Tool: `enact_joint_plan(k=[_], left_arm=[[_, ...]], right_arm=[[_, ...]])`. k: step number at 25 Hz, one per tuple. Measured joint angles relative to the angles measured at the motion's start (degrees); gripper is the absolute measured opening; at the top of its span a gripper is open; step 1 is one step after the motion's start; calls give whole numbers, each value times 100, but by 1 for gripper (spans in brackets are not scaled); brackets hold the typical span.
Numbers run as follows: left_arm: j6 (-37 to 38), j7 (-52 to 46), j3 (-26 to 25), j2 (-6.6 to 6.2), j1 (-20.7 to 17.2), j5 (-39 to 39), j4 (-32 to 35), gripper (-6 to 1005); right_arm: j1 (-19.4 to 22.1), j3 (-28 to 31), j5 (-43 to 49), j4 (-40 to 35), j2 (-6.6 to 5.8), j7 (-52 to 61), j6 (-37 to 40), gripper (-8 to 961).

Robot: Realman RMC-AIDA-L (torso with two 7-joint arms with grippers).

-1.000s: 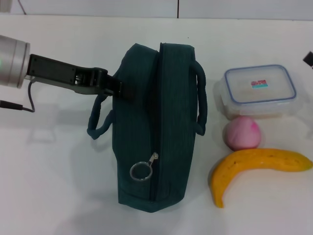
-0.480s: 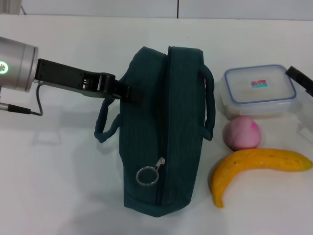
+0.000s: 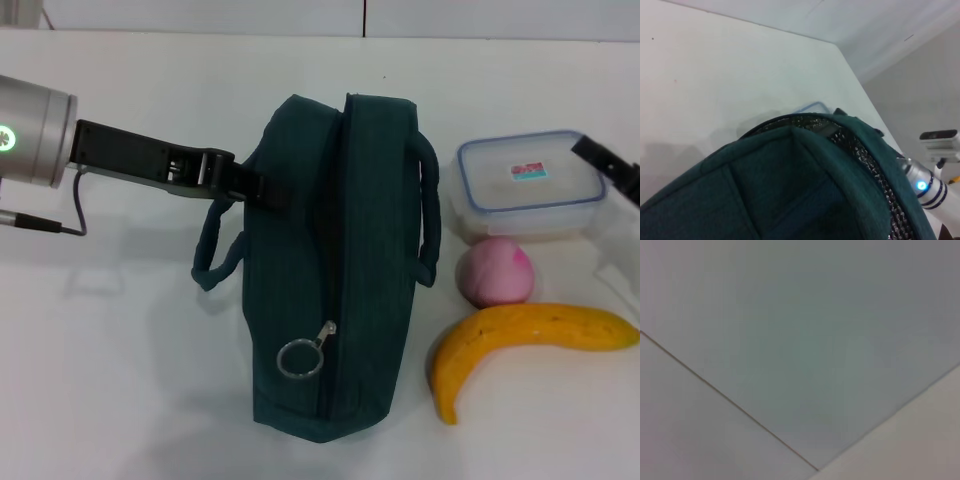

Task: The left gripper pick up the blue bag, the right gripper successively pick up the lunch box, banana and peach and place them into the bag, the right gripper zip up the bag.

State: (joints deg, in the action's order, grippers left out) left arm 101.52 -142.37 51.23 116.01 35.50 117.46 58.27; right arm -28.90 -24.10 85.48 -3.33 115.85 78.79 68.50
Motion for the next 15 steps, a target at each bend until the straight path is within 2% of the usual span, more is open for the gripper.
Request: enact_joint_plan(k=[4, 10, 15], left_arm=[[-2, 0, 0, 0, 1, 3, 0, 49], [-7, 6, 1, 0, 1, -8, 0, 49], [-9, 7, 1, 0, 1, -11, 0, 51]], right_arm=[[125, 35, -142, -29, -11, 2, 301, 480], [109, -21, -138, -1, -17, 5, 295, 223], [87, -25, -122, 22, -10, 28, 289, 146]])
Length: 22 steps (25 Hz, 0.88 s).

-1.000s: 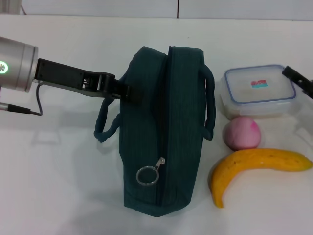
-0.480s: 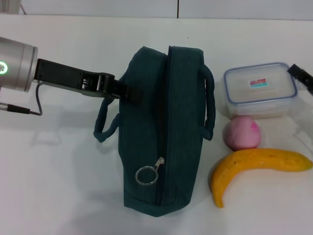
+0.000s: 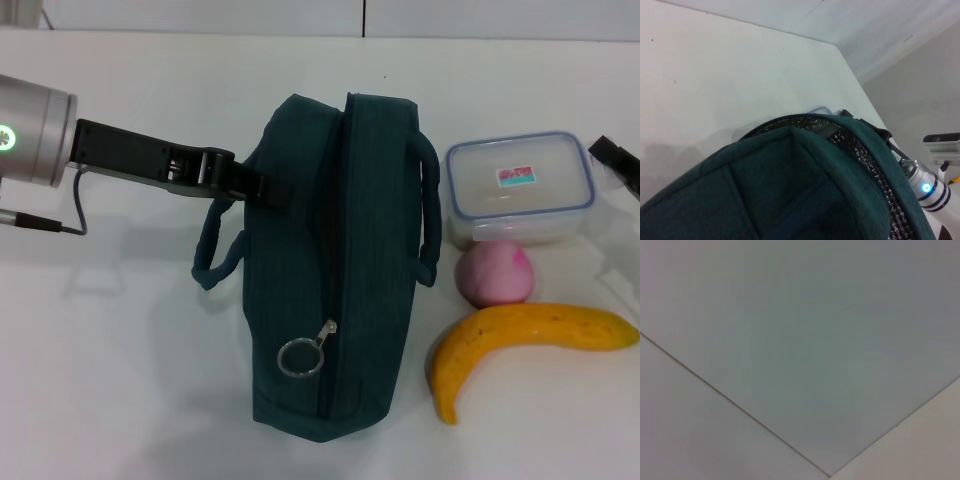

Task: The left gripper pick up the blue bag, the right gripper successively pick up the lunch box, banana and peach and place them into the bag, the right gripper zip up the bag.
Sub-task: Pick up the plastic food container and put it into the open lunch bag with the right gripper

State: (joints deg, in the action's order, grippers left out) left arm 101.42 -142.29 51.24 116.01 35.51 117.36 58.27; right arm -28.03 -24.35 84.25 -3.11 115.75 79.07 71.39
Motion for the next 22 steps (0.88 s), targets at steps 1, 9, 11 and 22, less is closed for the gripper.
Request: enact_joint_plan(k=[1, 9, 11, 22], left_arm=[[0, 0, 0, 0, 0, -1, 0, 52], [9, 41, 0, 7, -23, -4, 0, 54], [10, 65, 0, 12, -24, -4, 1, 54], [18, 222, 0, 55, -27, -11, 28, 54]], right_arm=[[0, 0, 0, 1, 2, 51, 11, 131], [47, -8, 1, 19, 9, 1377, 18, 108], [49, 3, -5, 72, 10, 1624, 0, 103], [92, 66, -157, 262, 12, 3482, 14, 97]])
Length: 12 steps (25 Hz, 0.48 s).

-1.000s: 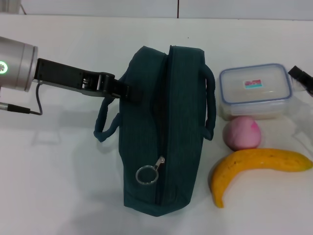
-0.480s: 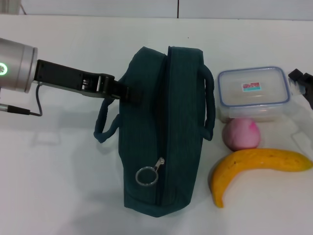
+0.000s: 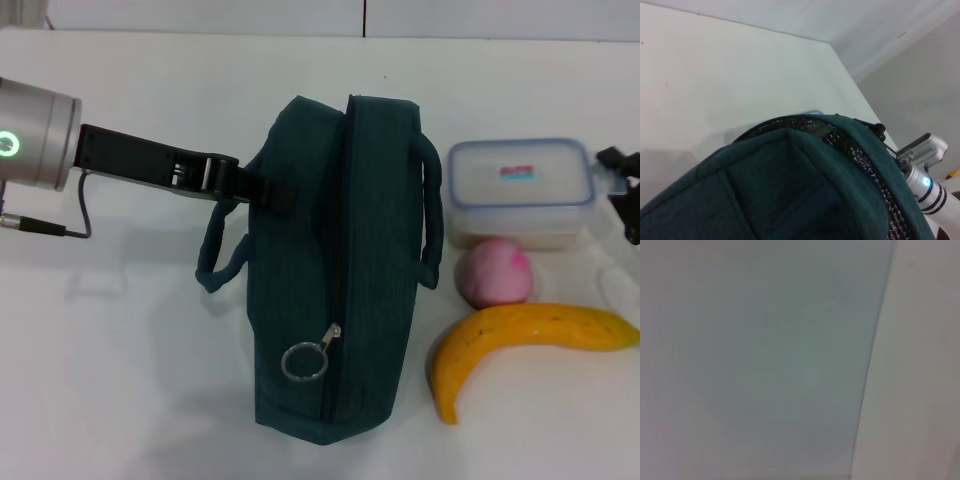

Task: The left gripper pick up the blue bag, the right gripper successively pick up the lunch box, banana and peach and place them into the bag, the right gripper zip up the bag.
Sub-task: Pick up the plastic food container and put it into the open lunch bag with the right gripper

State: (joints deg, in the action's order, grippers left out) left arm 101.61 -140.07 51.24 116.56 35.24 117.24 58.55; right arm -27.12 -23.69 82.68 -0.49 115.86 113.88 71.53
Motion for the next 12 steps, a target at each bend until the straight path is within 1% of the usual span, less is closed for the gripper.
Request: enact_joint_plan(k=[4, 12], left_arm=[[0, 41, 8, 7, 11, 0, 12, 54], [0, 68, 1, 13, 0, -6, 0, 54]], right_arm=[[83, 8, -568, 9, 3, 544, 109, 97], [219, 6, -1170, -17, -16, 806, 724, 97]])
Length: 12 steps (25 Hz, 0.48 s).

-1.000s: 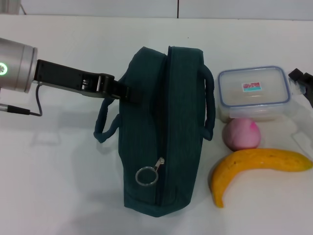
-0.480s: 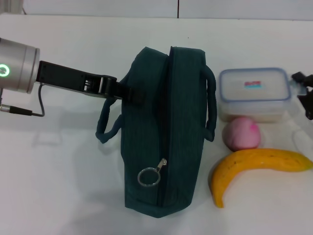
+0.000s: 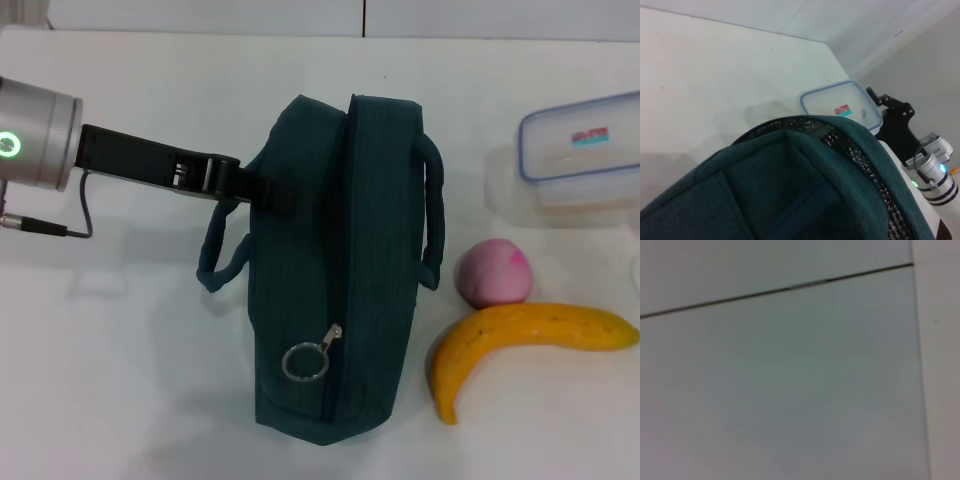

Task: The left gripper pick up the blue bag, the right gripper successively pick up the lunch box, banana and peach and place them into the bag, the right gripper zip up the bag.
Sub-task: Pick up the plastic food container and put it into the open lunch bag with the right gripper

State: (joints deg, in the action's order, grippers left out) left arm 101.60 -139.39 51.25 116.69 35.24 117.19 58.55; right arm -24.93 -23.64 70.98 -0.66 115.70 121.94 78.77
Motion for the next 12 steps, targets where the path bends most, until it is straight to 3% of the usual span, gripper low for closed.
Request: enact_joint_plan(k=[5, 12], left_arm=[[0, 0, 2, 10, 0, -3, -12, 54], [-9, -4, 6, 47, 53, -4, -17, 54]], right_arm=[[-10, 0, -124, -13, 6, 4, 211, 96], [-393, -1, -205, -25, 18, 4, 1137, 96]])
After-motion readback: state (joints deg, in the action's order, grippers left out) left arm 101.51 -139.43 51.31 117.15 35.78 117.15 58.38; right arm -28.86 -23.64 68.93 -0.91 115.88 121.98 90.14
